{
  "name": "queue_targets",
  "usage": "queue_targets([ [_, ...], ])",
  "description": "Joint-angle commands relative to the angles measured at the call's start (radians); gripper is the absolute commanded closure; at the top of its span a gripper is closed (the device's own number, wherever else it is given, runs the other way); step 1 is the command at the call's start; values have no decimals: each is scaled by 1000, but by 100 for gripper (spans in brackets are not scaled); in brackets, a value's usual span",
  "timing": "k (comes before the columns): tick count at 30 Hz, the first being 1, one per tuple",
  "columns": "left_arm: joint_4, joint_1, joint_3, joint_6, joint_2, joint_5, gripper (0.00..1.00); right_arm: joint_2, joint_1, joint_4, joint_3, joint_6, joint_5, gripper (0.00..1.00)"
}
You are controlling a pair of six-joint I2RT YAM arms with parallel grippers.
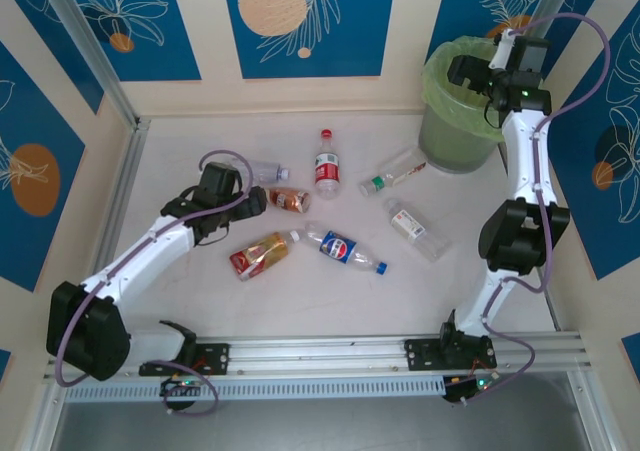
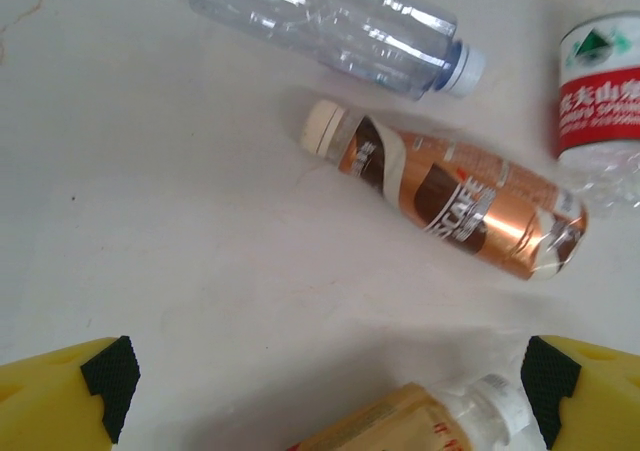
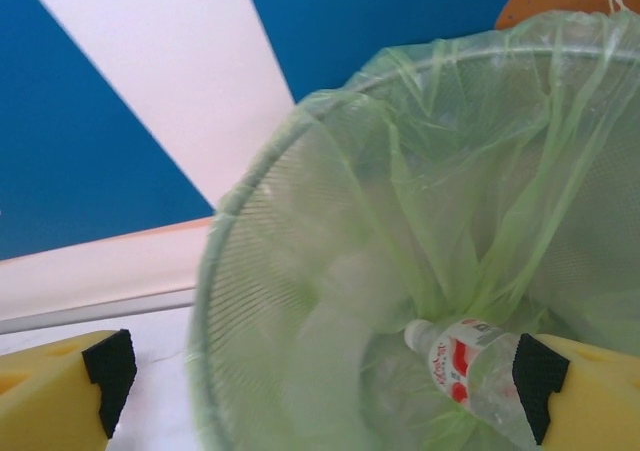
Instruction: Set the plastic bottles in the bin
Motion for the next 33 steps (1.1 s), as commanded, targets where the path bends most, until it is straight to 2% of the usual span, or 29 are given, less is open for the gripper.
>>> queue_targets([
  [1,-63,12,24,73,19,22,0,-92,23,-3,-54,20,-29,1],
  [5,-90,14,30,158,28,100,0,-173,41,25,-151,62,-80,1],
  [9,-183,13,70,209,65,96,0,-269,64,145,-296,136,-159,0],
  [13,-199,11,73,225,87,150,0,-359,108,231,-410,189,-343,0],
  [15,-195,6,61,232,87,175,0,-413,152,300,-493,204,-388,1],
  [20,-205,-11,17,252,82,191,0,-533,279,392,-679,208,-337,1],
  [24,-197,-14,-19,210,95,225,0,-585,355,461,-797,211,-262,1],
  [33,-84,-50,-148,197,52,304,0,-573,403,408,-865,235,-195,1],
])
